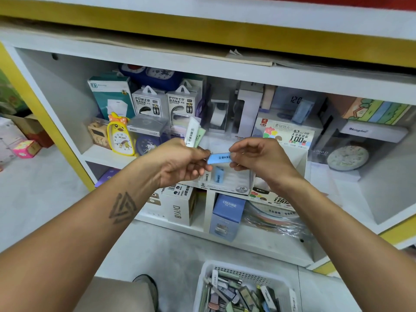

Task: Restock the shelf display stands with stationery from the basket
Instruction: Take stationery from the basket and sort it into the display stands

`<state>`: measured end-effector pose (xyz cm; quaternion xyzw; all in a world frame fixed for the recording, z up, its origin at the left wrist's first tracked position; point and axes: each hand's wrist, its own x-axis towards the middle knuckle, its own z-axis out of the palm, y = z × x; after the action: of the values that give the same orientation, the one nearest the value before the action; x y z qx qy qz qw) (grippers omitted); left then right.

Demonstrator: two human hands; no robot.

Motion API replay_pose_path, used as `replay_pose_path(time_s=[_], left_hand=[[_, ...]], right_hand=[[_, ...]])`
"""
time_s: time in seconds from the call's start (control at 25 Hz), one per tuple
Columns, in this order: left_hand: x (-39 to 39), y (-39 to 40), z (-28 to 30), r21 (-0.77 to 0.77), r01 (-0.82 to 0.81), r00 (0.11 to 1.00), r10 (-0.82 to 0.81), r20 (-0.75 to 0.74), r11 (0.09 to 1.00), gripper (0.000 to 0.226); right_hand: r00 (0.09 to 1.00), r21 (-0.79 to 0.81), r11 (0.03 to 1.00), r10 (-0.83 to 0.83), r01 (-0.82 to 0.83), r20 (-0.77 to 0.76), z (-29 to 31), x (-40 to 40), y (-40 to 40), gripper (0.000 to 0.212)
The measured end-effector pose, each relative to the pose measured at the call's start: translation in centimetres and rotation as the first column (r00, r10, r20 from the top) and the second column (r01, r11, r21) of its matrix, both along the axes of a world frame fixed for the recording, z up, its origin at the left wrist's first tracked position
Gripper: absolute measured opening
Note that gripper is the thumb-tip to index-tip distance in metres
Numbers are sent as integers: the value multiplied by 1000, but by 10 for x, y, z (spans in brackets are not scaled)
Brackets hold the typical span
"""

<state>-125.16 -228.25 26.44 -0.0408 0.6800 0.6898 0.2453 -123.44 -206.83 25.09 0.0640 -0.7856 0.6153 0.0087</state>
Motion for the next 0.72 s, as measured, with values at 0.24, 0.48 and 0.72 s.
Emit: replay_pose_path(time_s=[0.24, 0.48, 0.72], left_hand=[[3, 5, 1, -77, 22, 998, -26, -50, 997, 17], [1, -8, 2, -162, -38, 998, 28, -63, 986, 24], [3, -12, 1, -198, -17, 999, 9, -40, 980, 24]], right_hand=[[962, 630, 775, 203, -43, -184, -1, -1, -16, 19], [983, 322, 941, -48, 104, -176, -8, -15, -4, 16], [961, 500, 847, -38, 177, -275, -26, -22, -11, 7]])
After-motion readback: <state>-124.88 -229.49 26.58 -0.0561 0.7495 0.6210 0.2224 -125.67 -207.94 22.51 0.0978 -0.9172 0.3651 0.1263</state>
